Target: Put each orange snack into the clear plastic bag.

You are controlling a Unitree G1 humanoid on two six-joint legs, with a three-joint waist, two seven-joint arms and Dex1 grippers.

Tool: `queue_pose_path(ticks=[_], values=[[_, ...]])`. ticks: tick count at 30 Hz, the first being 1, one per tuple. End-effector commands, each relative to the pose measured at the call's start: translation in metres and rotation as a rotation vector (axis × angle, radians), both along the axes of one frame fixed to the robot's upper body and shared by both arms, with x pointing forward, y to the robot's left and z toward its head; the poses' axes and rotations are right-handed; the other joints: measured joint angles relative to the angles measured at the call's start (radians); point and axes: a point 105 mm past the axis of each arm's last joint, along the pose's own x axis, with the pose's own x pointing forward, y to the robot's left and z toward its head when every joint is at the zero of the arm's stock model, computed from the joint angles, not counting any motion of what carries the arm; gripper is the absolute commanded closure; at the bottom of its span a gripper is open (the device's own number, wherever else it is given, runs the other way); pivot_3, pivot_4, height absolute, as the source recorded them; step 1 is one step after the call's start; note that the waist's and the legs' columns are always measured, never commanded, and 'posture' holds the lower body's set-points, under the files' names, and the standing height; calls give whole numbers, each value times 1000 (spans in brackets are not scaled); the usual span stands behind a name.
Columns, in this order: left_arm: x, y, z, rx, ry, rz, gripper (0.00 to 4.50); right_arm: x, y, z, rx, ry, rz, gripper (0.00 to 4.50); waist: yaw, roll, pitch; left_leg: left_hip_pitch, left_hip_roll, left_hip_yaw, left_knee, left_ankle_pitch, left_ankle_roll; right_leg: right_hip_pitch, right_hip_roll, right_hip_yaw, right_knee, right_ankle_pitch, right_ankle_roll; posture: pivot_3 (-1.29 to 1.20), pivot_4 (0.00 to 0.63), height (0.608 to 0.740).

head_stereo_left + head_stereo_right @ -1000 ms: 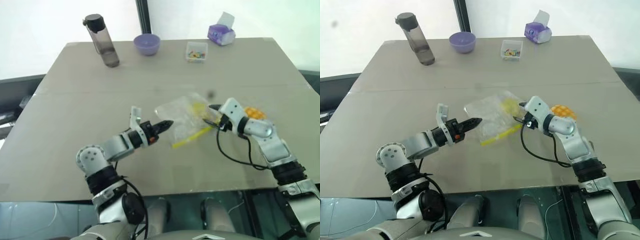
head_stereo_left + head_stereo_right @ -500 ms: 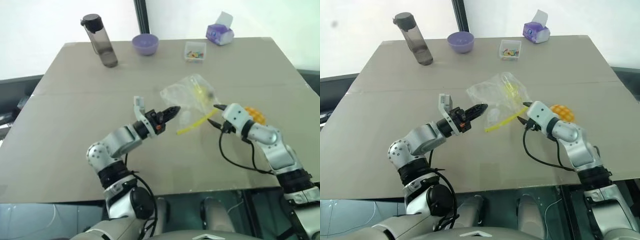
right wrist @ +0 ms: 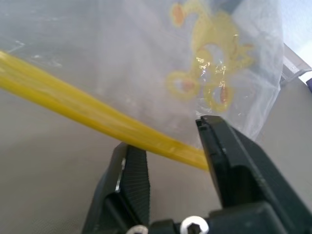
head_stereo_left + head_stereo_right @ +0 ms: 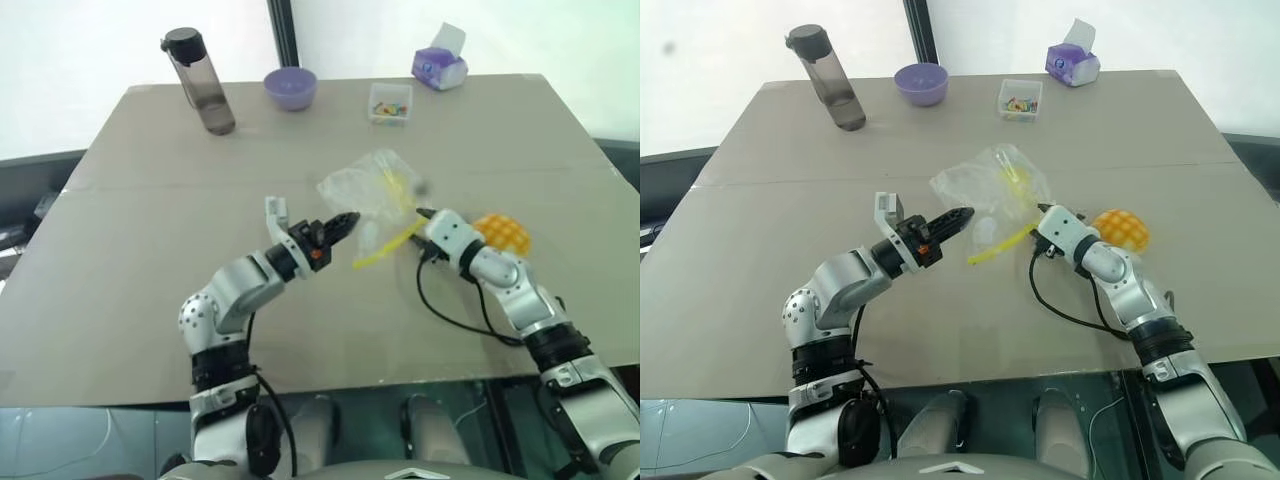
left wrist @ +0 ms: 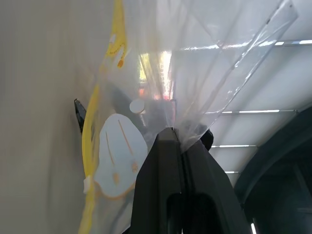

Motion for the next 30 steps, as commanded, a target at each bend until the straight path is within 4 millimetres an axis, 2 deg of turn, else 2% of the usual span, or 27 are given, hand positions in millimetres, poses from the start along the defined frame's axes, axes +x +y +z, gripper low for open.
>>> queue_pose_path(ticks=[1,8,11,12,14,16,19,21,24,26,28,30], values=[[-5,0,9,-2,-40,-12,4500,2,2,21,25,-80,17,4464,-1,0,0,0,0,0,0,0,0,0,0,0,0,0,0,0,150,739],[1,5,-4,164,-94,24,4500,2,-3,31,48,-107,9,4464,-1,0,0,0,0,0,0,0,0,0,0,0,0,0,0,0,150,739],[16,24,-5,240,-161,147,4500,6,-10,42,54,-102,-19,4464,-2,0,0,0,0,0,0,0,0,0,1,0,0,0,0,0,150,739],[19,28,-3,244,-180,167,3967,9,-14,49,64,-107,-47,4500,-3,0,0,0,0,1,0,0,0,0,1,0,0,0,0,0,150,739],[22,31,-1,262,-202,181,3206,12,-18,58,69,-123,-74,4500,-3,0,0,0,0,0,-1,0,0,0,1,0,0,0,0,0,150,739],[33,39,-8,439,-231,230,2166,13,-17,76,19,-217,-64,4500,-2,0,0,0,0,0,-1,0,0,0,1,0,0,0,0,0,150,739],[50,58,-12,717,-317,325,2166,21,-25,99,29,-288,-156,4500,-4,0,0,0,0,0,-1,0,0,0,1,0,0,0,0,0,150,739],[60,65,-4,846,-403,386,2166,27,-27,107,-82,-384,-245,4500,-3,0,0,0,0,0,-2,0,0,0,1,0,0,0,0,0,150,739],[67,56,26,1002,-639,451,2166,24,-6,109,-31,-342,-191,4500,-1,0,0,-2,0,1,-2,0,0,-3,1,0,-1,0,0,0,150,739],[63,40,49,1017,-787,452,2166,26,2,107,-103,-344,-227,4500,-3,0,0,-9,0,0,-1,0,0,-9,1,0,0,0,0,0,150,739],[57,21,65,1047,-929,425,2166,30,9,100,-103,-267,-249,4500,-3,0,0,-17,0,0,0,0,0,-17,0,0,1,0,0,0,150,739],[51,5,71,1122,-1050,380,2166,33,15,93,-102,-182,-253,4500,-4,0,0,-17,0,1,0,0,0,-18,0,0,1,0,0,0,150,739]])
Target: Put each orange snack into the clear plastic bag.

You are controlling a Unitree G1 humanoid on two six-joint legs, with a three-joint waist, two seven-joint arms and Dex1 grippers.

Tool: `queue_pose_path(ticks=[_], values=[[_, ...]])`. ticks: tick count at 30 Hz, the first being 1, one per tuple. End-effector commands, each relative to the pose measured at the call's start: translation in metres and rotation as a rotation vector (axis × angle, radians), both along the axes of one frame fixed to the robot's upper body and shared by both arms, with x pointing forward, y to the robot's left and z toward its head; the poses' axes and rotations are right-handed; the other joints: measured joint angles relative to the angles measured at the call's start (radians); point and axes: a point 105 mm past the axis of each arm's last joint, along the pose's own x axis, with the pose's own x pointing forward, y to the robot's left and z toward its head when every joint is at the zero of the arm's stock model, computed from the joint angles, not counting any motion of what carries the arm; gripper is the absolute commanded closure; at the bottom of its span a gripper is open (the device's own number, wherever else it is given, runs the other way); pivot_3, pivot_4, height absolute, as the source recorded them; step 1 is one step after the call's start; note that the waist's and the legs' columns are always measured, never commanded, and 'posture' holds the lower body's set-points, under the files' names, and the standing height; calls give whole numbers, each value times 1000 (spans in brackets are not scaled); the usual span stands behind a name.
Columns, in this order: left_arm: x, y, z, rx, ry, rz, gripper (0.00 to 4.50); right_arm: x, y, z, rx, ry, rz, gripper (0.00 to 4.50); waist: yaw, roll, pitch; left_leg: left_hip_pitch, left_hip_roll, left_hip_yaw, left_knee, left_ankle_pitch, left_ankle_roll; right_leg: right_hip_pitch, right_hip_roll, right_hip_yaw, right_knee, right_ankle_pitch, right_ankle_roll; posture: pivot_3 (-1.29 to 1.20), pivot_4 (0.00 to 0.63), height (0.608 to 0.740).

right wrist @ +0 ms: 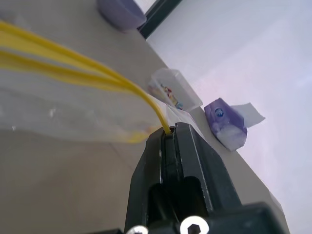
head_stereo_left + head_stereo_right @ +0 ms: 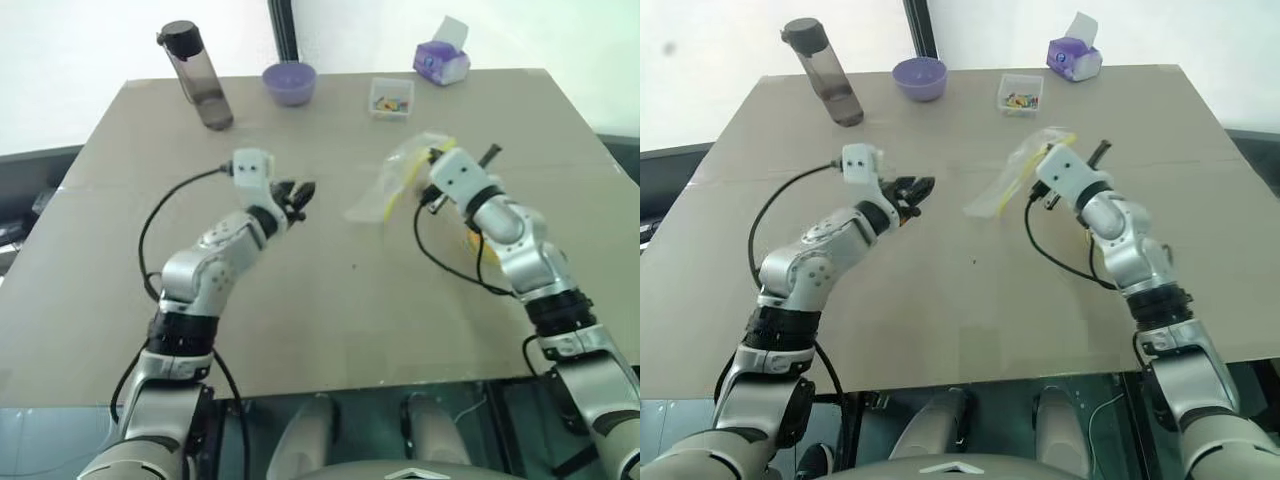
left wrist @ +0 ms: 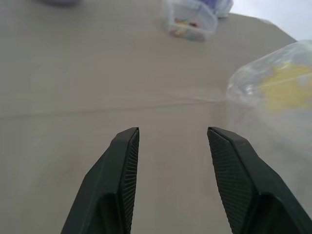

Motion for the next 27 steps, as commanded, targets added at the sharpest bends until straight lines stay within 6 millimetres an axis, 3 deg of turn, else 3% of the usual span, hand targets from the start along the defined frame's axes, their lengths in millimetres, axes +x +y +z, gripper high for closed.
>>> queue_pose_path(ticks=[1,4,9,16,27], values=[[-17,-33,30,181,-201,-114,2166,3,11,15,16,46,-20,4500,-1,0,0,0,0,0,0,0,0,0,0,0,0,0,0,0,150,739],[-27,-51,26,272,-222,-179,2166,12,0,17,66,80,-165,4500,-4,0,0,1,0,1,-1,0,0,0,0,1,0,0,0,0,150,739],[-37,-64,9,346,-173,-198,2166,19,-4,24,2,18,-259,4500,-14,1,0,1,0,0,-1,0,0,0,1,1,1,0,0,0,150,739],[-36,-65,-1,429,-122,-151,2166,18,14,28,-19,-15,-238,4500,-27,1,0,1,0,1,-1,0,0,-1,1,1,2,0,0,0,150,739],[-24,-63,-4,424,-68,-71,2166,9,38,26,-35,-38,-175,4500,-26,1,0,1,0,1,0,0,0,-1,1,2,3,0,0,0,150,739]])
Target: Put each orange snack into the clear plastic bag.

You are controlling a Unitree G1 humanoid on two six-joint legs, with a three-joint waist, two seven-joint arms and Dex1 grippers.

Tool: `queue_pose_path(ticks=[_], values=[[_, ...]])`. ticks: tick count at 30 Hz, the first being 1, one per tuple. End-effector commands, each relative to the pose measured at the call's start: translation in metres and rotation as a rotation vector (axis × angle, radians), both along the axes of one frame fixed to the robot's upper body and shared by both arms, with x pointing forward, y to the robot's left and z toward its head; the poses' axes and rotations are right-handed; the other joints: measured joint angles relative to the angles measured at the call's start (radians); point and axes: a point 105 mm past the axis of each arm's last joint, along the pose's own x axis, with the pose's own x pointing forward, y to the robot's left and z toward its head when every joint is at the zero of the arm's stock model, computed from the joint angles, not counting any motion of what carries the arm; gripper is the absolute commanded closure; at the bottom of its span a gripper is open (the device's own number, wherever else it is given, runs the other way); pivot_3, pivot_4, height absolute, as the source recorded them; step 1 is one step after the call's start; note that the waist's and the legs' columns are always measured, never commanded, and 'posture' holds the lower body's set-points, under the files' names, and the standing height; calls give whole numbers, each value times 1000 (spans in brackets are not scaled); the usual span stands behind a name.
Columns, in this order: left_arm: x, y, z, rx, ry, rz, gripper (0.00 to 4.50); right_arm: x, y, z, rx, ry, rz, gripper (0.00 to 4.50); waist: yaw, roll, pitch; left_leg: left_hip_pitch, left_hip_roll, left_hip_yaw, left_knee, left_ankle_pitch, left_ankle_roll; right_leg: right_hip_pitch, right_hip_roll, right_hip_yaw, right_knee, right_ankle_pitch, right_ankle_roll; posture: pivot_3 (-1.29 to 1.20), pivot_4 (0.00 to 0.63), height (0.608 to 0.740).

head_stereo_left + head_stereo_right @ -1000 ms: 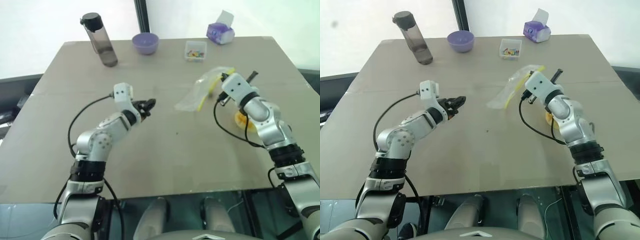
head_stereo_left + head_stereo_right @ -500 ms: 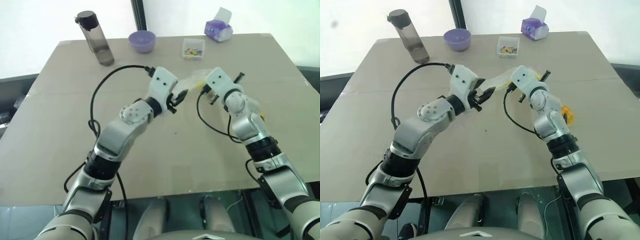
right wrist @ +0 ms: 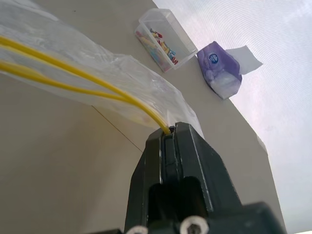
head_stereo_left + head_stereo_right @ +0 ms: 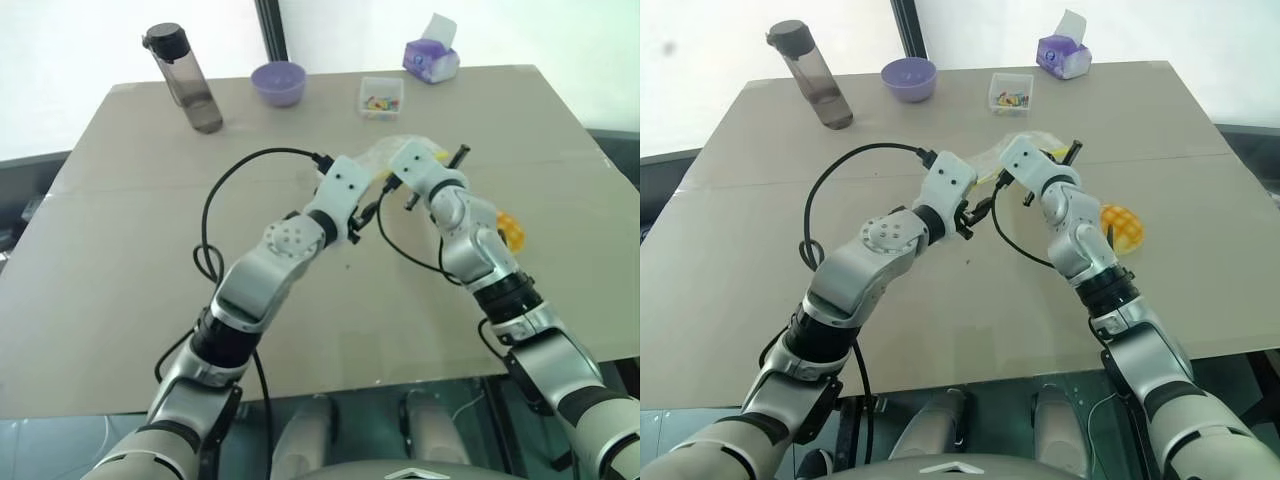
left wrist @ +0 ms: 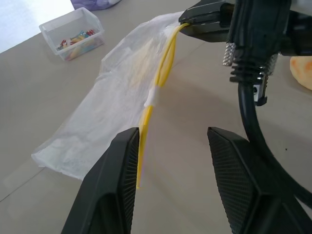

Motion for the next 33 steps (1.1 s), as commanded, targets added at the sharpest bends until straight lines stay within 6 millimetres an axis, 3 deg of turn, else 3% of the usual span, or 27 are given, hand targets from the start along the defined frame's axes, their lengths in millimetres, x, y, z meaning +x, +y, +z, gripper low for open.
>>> queue_pose_path(ticks=[1,14,17,20,22,25,27,29,30,31,33], values=[[2,3,14,3,-49,25,2166,-7,15,21,1,-85,44,4500,-1,0,0,0,0,0,0,0,0,0,0,0,0,0,0,0,150,739],[7,14,7,60,-39,77,2166,-11,23,19,2,-86,74,4500,0,0,0,0,0,0,0,0,0,0,0,0,1,0,0,0,150,739],[8,15,6,66,-36,81,3028,-12,25,19,6,-83,80,4500,0,0,0,0,0,0,0,0,0,0,0,0,1,0,0,0,150,739],[8,16,5,86,-37,86,4466,-13,25,17,16,-77,81,4500,0,0,0,0,0,0,0,0,0,0,0,0,1,0,0,0,150,739],[9,19,3,104,-32,96,4466,-13,23,17,32,-74,82,4500,0,0,0,0,0,0,0,0,0,0,0,0,1,0,0,0,150,739],[10,24,-1,134,-25,107,4500,-14,21,17,66,-62,98,3766,0,0,0,0,0,0,0,0,0,-1,0,0,2,0,0,0,150,739],[11,25,-4,162,-31,104,4500,-15,17,18,75,-65,96,3035,-1,0,0,0,0,0,0,0,0,-1,0,1,2,0,0,0,150,739],[12,26,-4,178,-49,93,4500,-16,13,17,78,-61,99,2221,0,0,0,0,0,0,0,0,0,-1,0,1,2,0,0,0,150,739],[12,25,-3,186,-64,84,4500,-17,11,17,82,-53,104,1453,0,0,0,0,0,0,1,0,0,-1,0,0,2,0,0,0,150,739],[12,25,-3,199,-82,72,4500,-18,7,18,108,-47,108,1233,0,0,0,0,0,0,1,0,0,-1,0,0,2,0,0,0,150,739],[15,30,-4,221,-113,78,4500,-22,0,21,172,-26,124,1233,2,0,0,0,0,0,1,0,0,-1,0,0,2,0,0,0,150,739]])
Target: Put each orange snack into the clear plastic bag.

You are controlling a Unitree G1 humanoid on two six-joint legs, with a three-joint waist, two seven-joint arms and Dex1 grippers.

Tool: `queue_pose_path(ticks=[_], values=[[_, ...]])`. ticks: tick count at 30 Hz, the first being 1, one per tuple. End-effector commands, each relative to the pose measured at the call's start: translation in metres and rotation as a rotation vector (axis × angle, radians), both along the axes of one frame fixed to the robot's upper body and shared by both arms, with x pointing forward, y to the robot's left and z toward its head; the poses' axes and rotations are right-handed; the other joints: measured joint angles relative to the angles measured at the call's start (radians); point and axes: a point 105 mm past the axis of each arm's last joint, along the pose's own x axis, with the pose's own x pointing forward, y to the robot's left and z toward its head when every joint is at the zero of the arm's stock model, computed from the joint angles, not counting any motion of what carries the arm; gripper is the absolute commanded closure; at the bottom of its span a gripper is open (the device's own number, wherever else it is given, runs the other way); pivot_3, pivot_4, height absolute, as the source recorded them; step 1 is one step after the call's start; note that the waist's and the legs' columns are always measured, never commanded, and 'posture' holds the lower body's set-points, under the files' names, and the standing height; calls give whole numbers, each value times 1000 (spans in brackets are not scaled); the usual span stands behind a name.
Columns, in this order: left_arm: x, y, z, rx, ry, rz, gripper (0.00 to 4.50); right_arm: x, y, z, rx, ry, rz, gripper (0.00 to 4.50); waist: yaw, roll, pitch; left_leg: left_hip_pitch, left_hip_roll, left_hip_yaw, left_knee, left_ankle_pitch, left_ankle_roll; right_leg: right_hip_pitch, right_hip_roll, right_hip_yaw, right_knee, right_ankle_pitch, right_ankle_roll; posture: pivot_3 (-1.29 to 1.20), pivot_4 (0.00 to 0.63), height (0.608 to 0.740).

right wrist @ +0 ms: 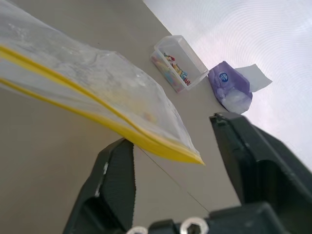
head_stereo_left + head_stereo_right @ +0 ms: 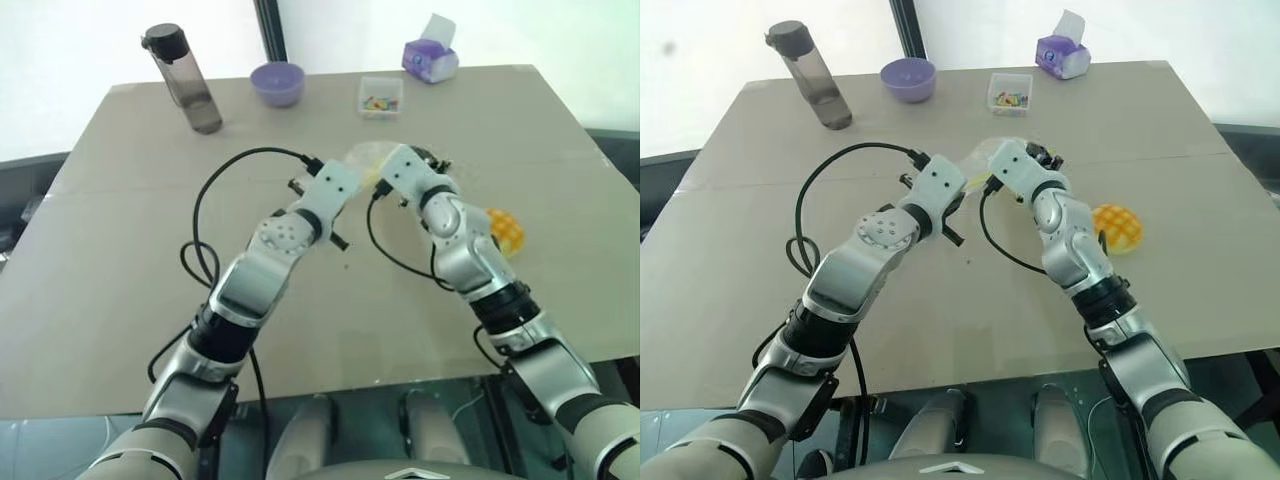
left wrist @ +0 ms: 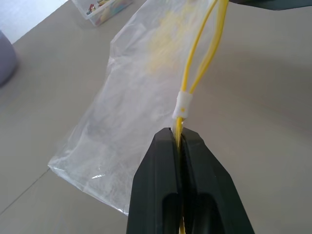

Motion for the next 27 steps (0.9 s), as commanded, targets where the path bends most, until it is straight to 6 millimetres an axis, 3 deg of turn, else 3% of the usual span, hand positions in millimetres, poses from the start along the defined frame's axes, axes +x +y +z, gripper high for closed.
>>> queue_pose_path(ticks=[1,4,6,9,14,27], values=[[3,3,5,37,-84,-23,4500,-11,-11,21,133,-14,39,1233,0,0,0,0,0,0,0,0,0,0,0,0,0,0,0,0,150,739],[6,8,4,10,-101,-17,4500,-19,-17,23,339,85,36,1233,-1,0,0,0,0,0,0,0,0,0,0,1,0,0,0,0,150,739],[6,7,4,-5,-112,-26,4500,-26,-11,28,572,179,108,1233,-2,0,0,0,0,0,0,0,0,0,0,1,1,0,0,0,150,739],[6,7,1,0,-131,-44,4500,-29,-15,36,759,222,113,2013,-2,0,0,1,1,0,0,0,0,-1,0,1,2,0,0,0,150,739],[6,5,-1,-32,-119,-47,4500,-31,-5,37,848,283,143,4385,2,1,0,1,0,0,1,0,0,0,0,1,3,0,0,0,150,739],[0,-6,4,-54,-114,-94,4500,-16,13,11,793,339,156,4458,-3,1,0,1,0,2,2,0,0,-2,0,3,6,0,0,0,150,739]])
